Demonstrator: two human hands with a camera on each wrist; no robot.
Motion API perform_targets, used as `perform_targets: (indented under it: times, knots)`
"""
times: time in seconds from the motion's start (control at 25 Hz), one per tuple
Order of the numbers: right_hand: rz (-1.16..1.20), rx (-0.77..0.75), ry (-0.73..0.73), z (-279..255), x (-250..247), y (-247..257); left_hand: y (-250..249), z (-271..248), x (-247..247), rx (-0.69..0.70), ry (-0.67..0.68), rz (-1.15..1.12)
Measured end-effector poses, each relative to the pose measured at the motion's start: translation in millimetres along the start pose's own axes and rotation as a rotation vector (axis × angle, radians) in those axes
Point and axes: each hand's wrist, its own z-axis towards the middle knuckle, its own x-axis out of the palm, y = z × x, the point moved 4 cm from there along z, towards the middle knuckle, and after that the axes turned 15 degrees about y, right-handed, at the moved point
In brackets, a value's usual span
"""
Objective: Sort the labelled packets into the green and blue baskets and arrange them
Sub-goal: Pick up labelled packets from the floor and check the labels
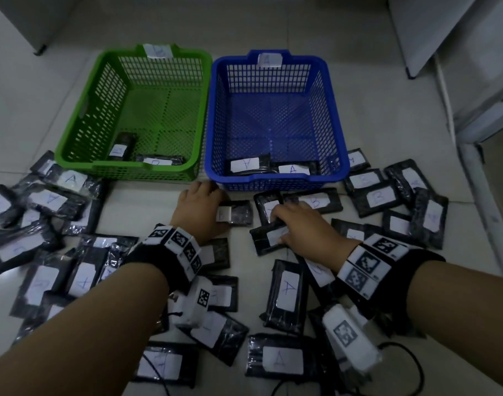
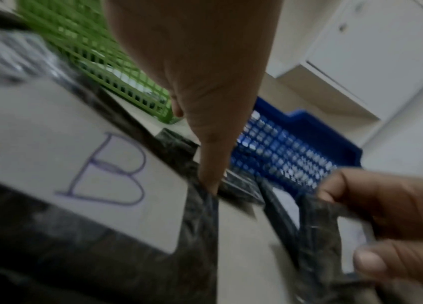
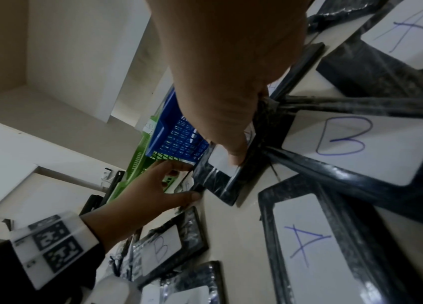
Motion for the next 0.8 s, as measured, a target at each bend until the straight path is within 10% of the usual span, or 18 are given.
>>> perform_targets:
  times: [0.48, 0.8]
  knots:
    - [0.622, -0.263, -0.388, 62, -90, 134, 114, -81, -88, -0.111, -0.578, -0.344]
    - [0.452, -0.1, -0.298, 158, -97, 171, 190, -16, -122, -0.205, -0.352, -0.155]
